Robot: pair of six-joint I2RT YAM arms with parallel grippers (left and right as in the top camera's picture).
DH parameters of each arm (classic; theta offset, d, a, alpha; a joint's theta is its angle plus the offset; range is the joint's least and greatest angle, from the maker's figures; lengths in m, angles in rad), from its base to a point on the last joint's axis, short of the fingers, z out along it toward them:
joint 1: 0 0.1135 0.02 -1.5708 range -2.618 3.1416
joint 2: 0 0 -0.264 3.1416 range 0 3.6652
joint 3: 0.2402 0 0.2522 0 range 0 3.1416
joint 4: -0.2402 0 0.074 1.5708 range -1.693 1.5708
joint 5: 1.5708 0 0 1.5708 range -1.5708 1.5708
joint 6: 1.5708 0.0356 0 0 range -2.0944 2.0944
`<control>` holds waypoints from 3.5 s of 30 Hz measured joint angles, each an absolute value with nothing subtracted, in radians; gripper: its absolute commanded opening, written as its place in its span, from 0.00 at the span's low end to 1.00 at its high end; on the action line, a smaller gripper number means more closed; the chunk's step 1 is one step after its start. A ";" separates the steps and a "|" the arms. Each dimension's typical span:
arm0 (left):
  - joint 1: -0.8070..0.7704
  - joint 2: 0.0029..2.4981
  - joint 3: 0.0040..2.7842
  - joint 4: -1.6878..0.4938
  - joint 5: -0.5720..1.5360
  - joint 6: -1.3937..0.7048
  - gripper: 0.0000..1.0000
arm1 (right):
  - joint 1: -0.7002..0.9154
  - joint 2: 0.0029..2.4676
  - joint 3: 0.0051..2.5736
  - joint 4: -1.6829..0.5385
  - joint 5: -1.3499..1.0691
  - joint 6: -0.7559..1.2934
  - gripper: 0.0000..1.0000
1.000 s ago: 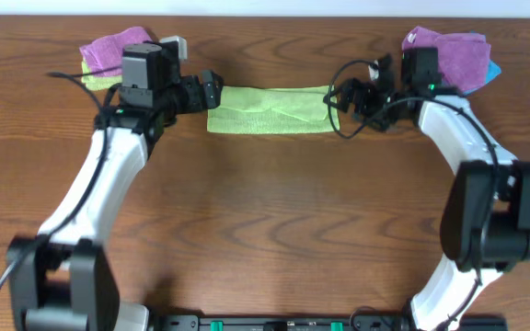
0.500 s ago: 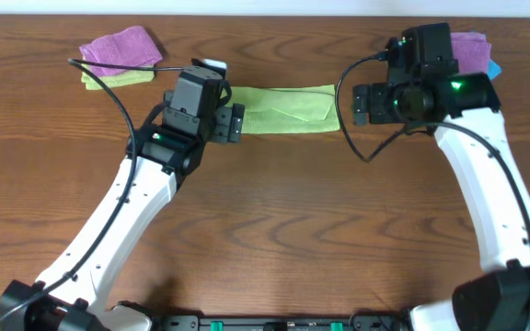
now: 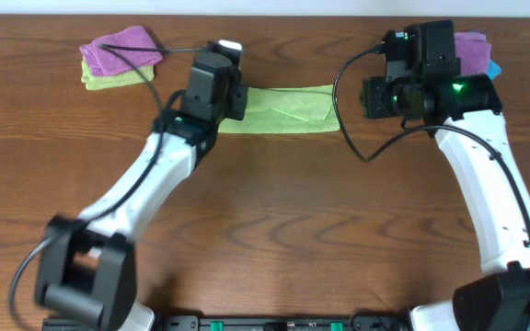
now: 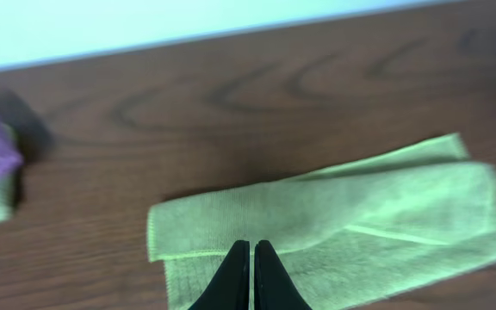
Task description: Fold the cloth
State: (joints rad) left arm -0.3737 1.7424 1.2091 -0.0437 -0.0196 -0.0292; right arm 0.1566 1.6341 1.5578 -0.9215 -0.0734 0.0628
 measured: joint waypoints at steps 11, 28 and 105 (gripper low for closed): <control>-0.287 1.929 1.209 0.117 0.022 -0.135 0.06 | 0.157 1.749 1.558 -0.920 -0.059 0.064 0.53; -0.282 2.044 1.209 0.139 0.080 -0.158 0.06 | 0.176 1.866 1.558 -0.811 -0.142 0.076 0.84; -0.316 2.102 1.224 0.104 0.060 -0.157 0.06 | 0.061 2.337 1.548 -0.421 -0.961 0.184 0.22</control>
State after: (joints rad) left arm -0.3164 2.1021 1.2236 0.1043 0.0601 -0.1570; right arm 0.0612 2.3371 1.5478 -0.4206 -0.9611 0.1844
